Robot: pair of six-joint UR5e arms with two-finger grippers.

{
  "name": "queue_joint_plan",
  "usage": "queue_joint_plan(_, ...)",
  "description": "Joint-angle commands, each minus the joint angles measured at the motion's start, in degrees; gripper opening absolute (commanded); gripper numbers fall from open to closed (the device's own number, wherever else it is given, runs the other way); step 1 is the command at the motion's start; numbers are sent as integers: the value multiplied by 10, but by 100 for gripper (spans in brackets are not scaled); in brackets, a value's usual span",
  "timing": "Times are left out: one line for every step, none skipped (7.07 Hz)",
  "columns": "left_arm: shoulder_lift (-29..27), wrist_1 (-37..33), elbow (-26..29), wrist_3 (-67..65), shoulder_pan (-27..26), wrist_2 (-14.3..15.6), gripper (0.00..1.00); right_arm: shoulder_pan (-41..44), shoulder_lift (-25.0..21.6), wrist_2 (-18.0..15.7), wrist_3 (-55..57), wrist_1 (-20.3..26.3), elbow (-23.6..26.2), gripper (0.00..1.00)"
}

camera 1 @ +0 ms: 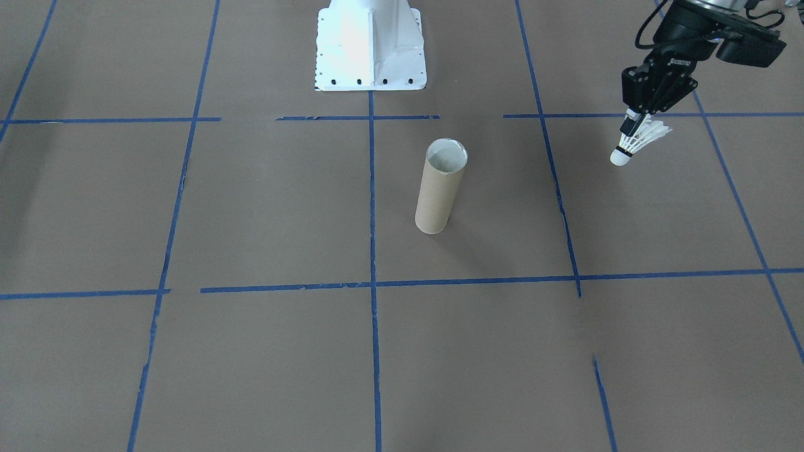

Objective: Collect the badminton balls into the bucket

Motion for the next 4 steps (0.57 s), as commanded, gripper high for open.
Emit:
queue_joint_plan(-228,363,-31,70,11,20,0,0,0,0,0,0,0,100)
queue_joint_plan(-309,482,-29,74,50,63,0,0,0,0,0,0,0,100)
queue_joint_plan(-375,554,-18,81,73,73,0,0,0,0,0,0,0,100)
queue_joint_plan(-439,614,15,102,91,73,0,0,0,0,0,0,0,100)
